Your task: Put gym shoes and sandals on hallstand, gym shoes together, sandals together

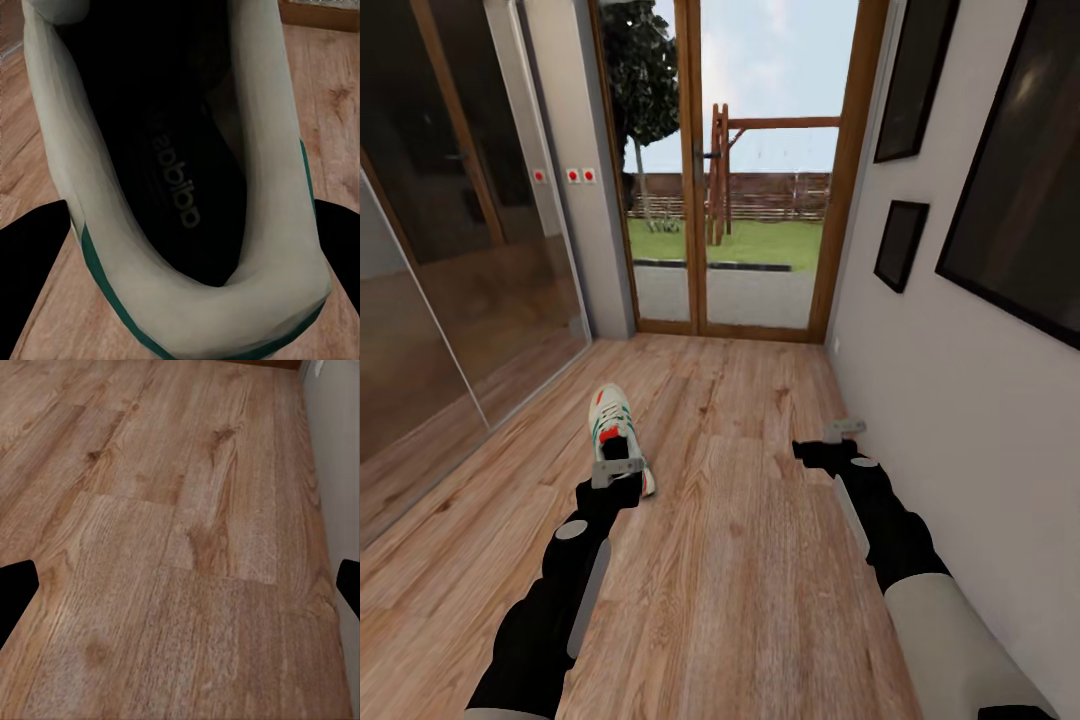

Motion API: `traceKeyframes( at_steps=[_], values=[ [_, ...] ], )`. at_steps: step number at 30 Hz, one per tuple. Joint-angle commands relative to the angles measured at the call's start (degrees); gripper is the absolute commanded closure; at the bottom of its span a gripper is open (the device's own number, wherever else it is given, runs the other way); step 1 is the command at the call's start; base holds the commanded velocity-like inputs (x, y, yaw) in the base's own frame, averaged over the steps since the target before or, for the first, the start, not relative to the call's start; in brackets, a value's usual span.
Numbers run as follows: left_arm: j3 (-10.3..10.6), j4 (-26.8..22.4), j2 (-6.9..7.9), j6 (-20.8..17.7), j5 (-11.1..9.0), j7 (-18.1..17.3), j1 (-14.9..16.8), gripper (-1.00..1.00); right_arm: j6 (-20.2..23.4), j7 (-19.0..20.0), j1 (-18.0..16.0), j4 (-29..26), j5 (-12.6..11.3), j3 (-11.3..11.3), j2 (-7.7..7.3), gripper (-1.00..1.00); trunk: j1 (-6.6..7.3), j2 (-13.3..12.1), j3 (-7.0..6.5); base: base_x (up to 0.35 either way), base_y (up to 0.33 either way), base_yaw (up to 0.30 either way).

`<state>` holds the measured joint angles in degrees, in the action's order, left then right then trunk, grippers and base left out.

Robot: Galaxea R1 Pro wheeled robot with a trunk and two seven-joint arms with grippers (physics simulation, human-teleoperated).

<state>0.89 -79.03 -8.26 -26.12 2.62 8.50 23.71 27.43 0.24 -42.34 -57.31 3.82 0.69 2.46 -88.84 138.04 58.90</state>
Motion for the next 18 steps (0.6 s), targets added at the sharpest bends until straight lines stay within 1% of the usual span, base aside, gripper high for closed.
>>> traceKeyframes(
  at_steps=[1, 9, 18],
  values=[
    [0.1, -0.1, 0.02, -0.3, 0.3, 0.2, 0.0, 1.0, 0.3, 0.0, 0.0, -0.1, 0.4, 0.0, 0.0, -1.0, 0.01, 0.0, -0.03, 0.0, 0.0, 0.0],
    [0.1, -0.2, 0.01, -0.3, 0.3, 0.2, 0.0, 1.0, 0.3, 0.0, 0.0, -0.1, 0.5, 0.0, 0.0, -1.0, 0.01, 0.0, -0.21, 0.0, 0.0, 0.0],
    [0.1, -0.2, 0.04, -0.3, 0.3, 0.2, 0.0, 1.0, 0.3, 0.0, 0.0, -0.1, 0.5, 0.0, 0.0, -1.0, -1.96, 3.6, 1.4, 0.0, 0.0, 0.0]
  ],
)
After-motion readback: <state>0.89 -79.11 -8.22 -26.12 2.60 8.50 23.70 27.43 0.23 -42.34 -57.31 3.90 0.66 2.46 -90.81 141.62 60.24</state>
